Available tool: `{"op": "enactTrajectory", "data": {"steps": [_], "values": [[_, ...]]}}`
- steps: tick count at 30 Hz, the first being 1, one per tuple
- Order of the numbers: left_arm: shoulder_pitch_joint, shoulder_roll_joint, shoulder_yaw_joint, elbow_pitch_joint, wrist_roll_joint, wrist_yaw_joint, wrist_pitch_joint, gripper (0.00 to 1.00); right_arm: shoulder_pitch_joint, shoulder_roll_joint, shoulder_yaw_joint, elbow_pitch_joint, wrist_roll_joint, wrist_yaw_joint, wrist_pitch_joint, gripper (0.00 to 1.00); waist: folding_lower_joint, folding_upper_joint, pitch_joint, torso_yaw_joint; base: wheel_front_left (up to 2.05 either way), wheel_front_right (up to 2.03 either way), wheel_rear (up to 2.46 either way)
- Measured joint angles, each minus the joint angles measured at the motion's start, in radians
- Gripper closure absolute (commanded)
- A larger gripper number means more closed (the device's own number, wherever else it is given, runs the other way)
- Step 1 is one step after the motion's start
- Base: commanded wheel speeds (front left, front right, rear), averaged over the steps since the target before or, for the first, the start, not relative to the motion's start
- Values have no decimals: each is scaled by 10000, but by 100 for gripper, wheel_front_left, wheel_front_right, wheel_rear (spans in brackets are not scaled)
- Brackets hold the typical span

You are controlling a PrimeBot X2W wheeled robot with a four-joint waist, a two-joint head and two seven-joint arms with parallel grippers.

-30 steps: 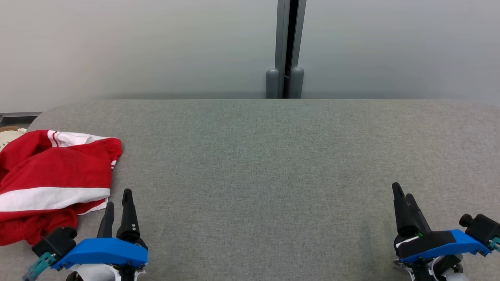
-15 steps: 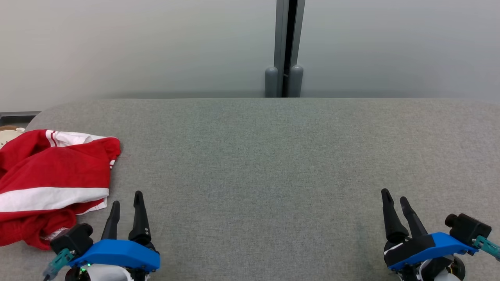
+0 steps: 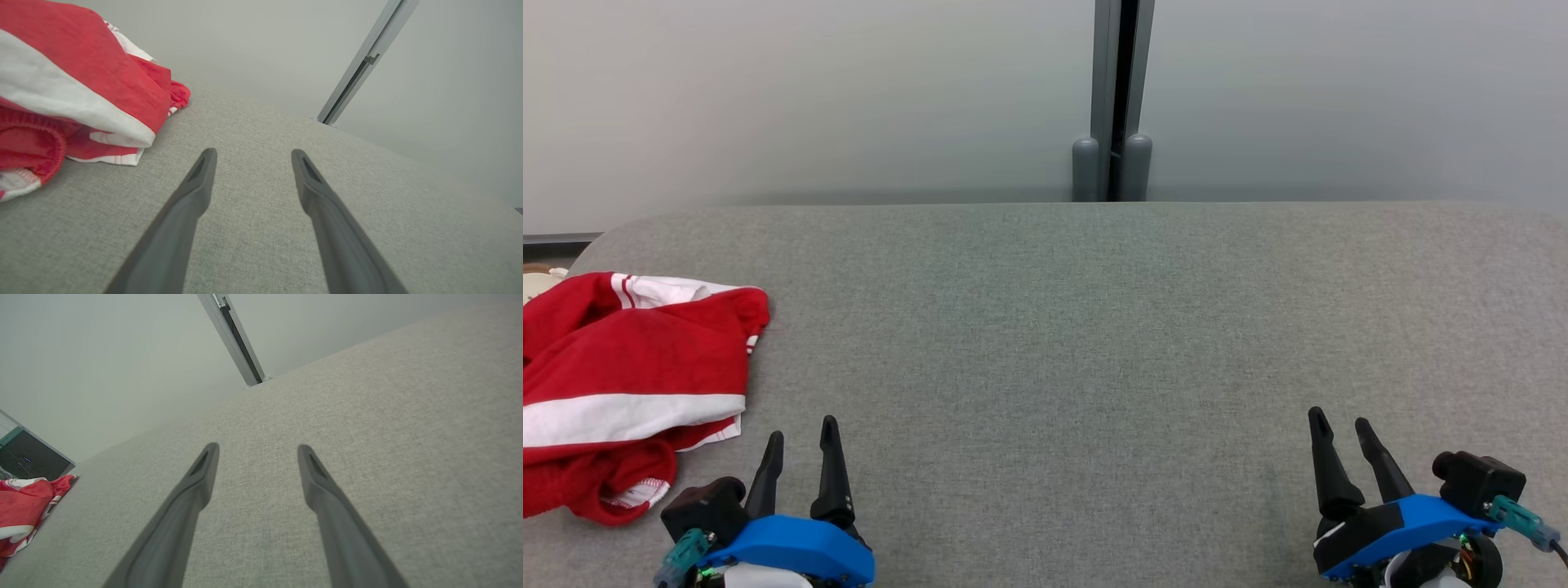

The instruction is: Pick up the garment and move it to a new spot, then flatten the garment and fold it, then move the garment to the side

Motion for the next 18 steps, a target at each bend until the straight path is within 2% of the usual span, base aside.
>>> {"op": "enactTrajectory", "data": {"steps": [18], "values": [[228, -59, -100, 263, 1601, 102, -416, 0, -61, 0, 46, 652, -1795, 0, -420, 0, 0, 0, 25, -81, 0, 0, 0]]}}
